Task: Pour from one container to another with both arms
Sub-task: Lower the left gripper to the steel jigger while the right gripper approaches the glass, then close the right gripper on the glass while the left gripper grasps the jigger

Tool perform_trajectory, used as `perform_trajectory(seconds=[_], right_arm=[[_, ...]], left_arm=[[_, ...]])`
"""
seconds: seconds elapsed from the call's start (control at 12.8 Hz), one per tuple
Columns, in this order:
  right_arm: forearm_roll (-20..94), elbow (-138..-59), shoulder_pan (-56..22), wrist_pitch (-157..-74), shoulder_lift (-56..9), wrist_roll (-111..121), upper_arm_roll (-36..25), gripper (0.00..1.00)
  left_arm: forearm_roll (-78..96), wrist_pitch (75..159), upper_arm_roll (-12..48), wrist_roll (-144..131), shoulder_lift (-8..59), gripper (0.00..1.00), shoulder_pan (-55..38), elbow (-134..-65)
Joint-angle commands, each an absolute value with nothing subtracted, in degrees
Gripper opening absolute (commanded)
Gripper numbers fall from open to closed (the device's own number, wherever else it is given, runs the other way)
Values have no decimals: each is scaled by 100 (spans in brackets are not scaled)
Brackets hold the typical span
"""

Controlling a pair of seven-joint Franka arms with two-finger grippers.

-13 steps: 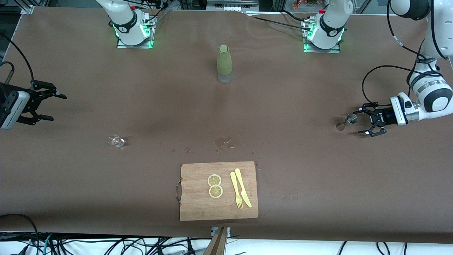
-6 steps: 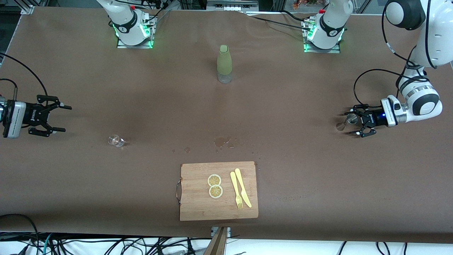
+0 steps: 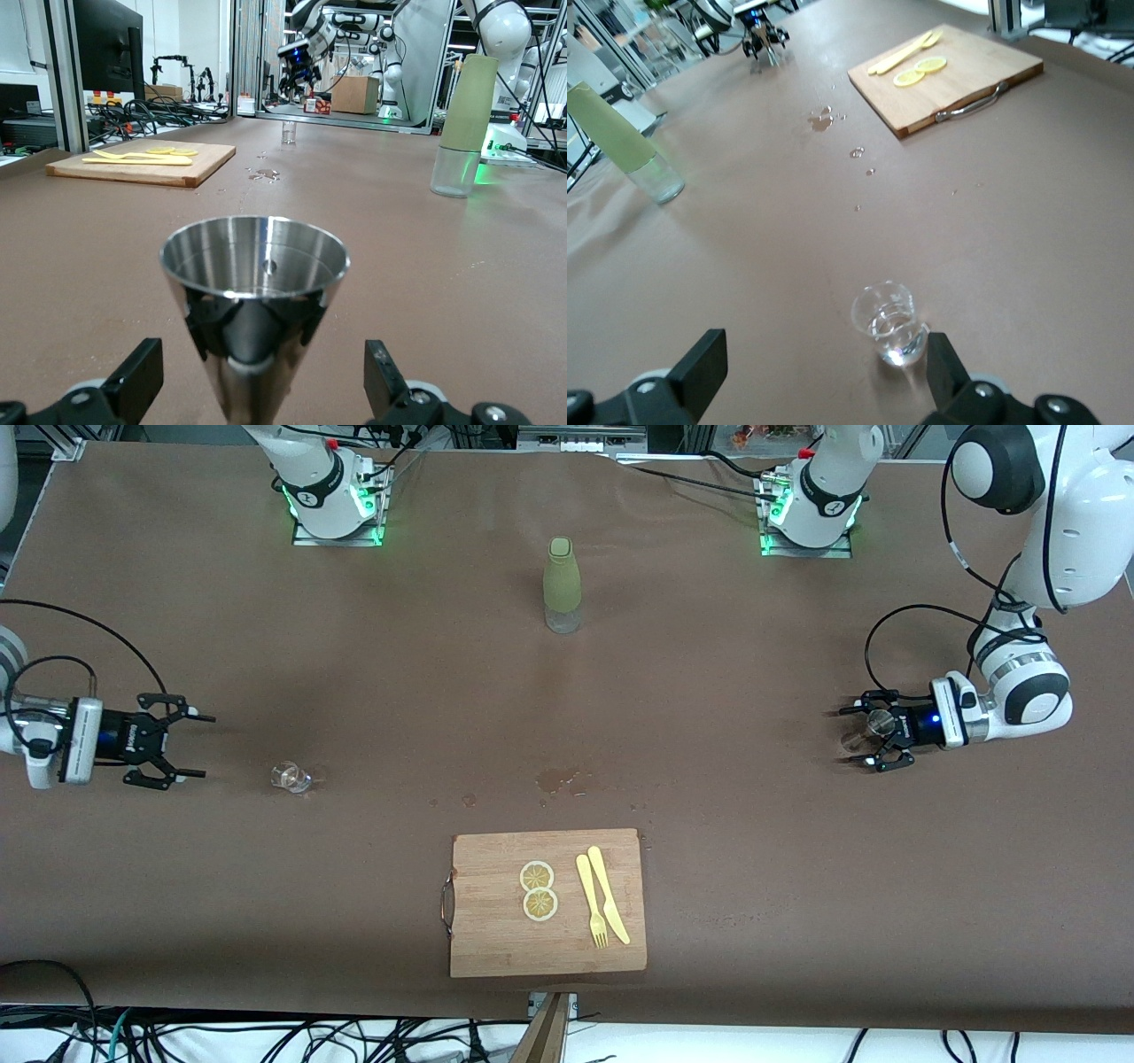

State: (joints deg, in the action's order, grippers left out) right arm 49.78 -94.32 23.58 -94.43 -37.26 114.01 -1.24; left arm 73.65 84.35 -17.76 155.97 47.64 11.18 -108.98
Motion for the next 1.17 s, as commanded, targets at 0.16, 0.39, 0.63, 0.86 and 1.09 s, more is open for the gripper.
perform_trajectory(seconds=[0.16, 0.39, 0.63, 0.86, 1.09], right_arm=[[5194, -8615, 2443, -9343, -4700, 12522, -26, 100], [5317, -8490, 2435, -9386, -5035, 12901, -9, 100], [5475, -8228, 2365, -9431, -5422, 13008, 9, 100], [5606, -8174, 2145, -9535, -5581, 13034, 18, 100], [5678, -8174, 1952, -9624, -5625, 13078, 18, 100]], left_arm=[[7576, 8218, -1837, 16093, 4852, 77, 1072, -10811], [7576, 8183, -1837, 16093, 4869, 57, 1072, -10793], [7576, 8174, -1837, 16102, 4913, 52, 1072, -10723], [7620, 8174, -1837, 16102, 4957, 42, 1072, -10714], [7655, 8174, -1837, 16102, 4975, 20, 1072, -10714]])
